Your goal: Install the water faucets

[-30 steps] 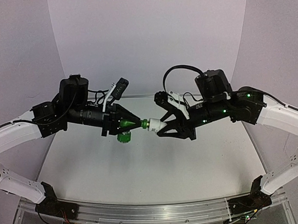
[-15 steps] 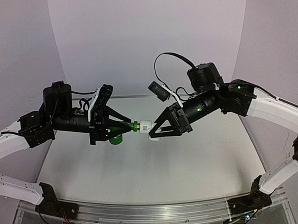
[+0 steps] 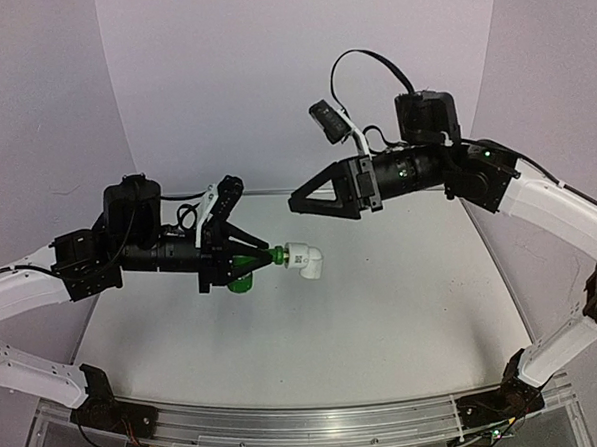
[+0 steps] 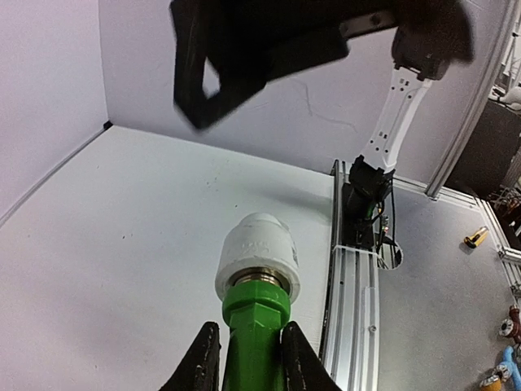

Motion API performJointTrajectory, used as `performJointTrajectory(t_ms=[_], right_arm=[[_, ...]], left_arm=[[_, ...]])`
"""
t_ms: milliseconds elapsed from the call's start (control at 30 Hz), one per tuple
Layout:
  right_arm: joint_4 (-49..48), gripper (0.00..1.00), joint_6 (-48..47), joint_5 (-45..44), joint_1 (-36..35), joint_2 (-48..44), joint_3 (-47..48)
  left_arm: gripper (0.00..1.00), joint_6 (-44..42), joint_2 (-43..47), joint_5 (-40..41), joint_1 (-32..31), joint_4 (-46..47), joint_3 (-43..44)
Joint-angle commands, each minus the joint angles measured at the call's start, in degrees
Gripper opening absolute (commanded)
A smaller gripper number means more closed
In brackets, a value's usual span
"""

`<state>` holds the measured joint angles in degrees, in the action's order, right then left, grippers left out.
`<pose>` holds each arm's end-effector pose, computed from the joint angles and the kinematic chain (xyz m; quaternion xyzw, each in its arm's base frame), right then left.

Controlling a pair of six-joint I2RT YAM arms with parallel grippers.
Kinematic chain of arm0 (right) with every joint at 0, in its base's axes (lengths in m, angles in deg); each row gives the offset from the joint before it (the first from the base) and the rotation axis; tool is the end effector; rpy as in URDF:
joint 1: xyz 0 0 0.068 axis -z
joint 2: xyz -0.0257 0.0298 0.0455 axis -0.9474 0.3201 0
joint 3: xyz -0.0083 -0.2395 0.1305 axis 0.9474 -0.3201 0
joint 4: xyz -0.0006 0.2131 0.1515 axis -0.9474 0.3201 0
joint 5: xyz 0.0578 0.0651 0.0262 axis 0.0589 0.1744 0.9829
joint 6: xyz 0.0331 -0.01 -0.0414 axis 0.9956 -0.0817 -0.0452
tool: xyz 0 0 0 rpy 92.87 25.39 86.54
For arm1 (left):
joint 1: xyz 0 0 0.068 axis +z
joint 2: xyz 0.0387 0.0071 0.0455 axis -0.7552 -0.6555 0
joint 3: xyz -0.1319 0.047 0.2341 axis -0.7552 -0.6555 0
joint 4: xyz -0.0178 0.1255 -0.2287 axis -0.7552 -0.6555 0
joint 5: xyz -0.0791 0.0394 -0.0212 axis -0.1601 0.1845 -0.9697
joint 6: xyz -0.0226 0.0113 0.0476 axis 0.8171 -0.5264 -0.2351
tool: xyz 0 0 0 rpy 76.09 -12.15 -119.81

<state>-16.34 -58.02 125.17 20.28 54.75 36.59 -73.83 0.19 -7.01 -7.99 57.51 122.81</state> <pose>0.1851 0.2720 0.4365 -0.4584 0.6000 0.5879 0.2903 0.1249 -0.2180 0.3574 0.4766 0.6176 -0.4248 0.4593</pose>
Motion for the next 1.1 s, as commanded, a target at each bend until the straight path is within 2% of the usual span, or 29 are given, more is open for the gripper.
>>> performJointTrajectory(t_ms=[0, 100, 233, 333, 500, 667, 867, 1067], right_arm=[[-4.3, 0.91, -3.2, -3.8, 2.7, -2.1, 2.1], [-4.0, 0.96, -12.7, -11.3, 4.3, -5.1, 0.7], [-4.2, 0.98, -32.3, -19.7, 4.8, -10.4, -3.8], [-5.3, 0.98, -47.0, -23.8, 4.7, -15.3, -9.5], [-11.6, 0.98, -70.0, -22.4, 4.6, -23.9, -21.7], [-18.5, 0.98, -86.2, -20.8, 4.5, -28.0, -30.5], [-21.7, 0.98, -100.5, -20.3, 3.1, -28.2, -35.5], [-25.3, 0.96, -103.0, -22.5, 0.0, -25.7, -35.7]], left_arm=[[0.00, 7.5, 0.7, 0.8, 2.4, 3.8, 0.3], [0.00, 13.9, 0.0, -3.8, 6.7, 6.5, -0.2], [0.00, 24.5, -2.2, -10.2, 12.2, 12.5, -0.6], [0.00, 32.2, -4.8, -14.8, 13.5, 15.1, 1.2], [0.00, 44.9, -9.6, -25.8, 13.6, 24.2, 3.4], [0.00, 54.9, -12.2, -31.2, 13.6, 31.6, 4.3], [0.00, 58.7, -13.8, -32.2, 13.6, 34.5, 4.6], [0.00, 60.8, -15.5, -32.7, 13.7, 36.5, 4.1]])
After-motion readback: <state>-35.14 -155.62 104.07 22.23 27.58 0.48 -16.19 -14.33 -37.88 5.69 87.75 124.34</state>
